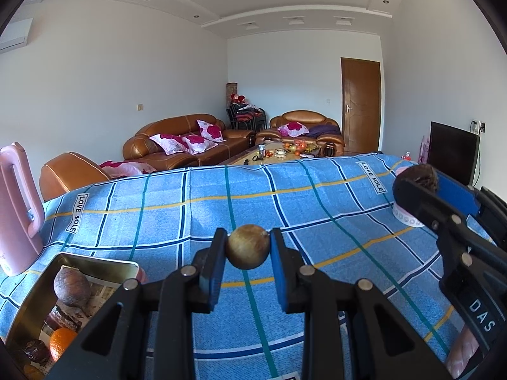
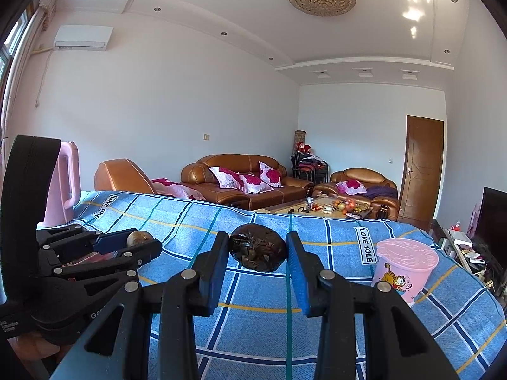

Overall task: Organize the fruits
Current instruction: 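Carry the tan fruit with left while right carries brown snack toward tin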

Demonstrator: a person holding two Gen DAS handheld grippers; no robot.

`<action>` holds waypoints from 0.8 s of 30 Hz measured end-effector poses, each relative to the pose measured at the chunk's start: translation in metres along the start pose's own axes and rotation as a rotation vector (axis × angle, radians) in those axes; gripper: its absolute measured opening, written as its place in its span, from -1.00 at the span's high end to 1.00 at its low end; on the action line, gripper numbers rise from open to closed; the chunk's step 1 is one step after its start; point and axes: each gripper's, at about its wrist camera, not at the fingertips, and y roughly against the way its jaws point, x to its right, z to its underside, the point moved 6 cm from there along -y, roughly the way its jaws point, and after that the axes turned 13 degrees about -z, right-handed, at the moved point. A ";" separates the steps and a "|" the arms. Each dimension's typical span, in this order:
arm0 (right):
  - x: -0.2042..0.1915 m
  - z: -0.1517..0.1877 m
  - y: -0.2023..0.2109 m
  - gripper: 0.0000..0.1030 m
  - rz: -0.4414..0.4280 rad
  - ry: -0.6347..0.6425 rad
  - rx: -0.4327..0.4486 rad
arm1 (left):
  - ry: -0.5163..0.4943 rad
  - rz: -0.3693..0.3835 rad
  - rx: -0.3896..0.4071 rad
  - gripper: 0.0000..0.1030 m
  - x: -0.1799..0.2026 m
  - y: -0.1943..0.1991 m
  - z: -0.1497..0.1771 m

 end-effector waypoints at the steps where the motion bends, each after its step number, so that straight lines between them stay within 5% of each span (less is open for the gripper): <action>1: -0.001 0.000 0.001 0.24 -0.003 0.000 0.000 | 0.003 0.003 -0.004 0.45 -0.001 0.000 0.001; 15: -0.032 0.003 0.014 0.24 -0.088 -0.004 -0.028 | -0.003 -0.039 -0.067 0.45 -0.025 0.008 0.015; 24: -0.062 0.000 0.016 0.24 -0.175 -0.057 -0.052 | 0.001 -0.047 -0.026 0.45 -0.046 0.035 0.018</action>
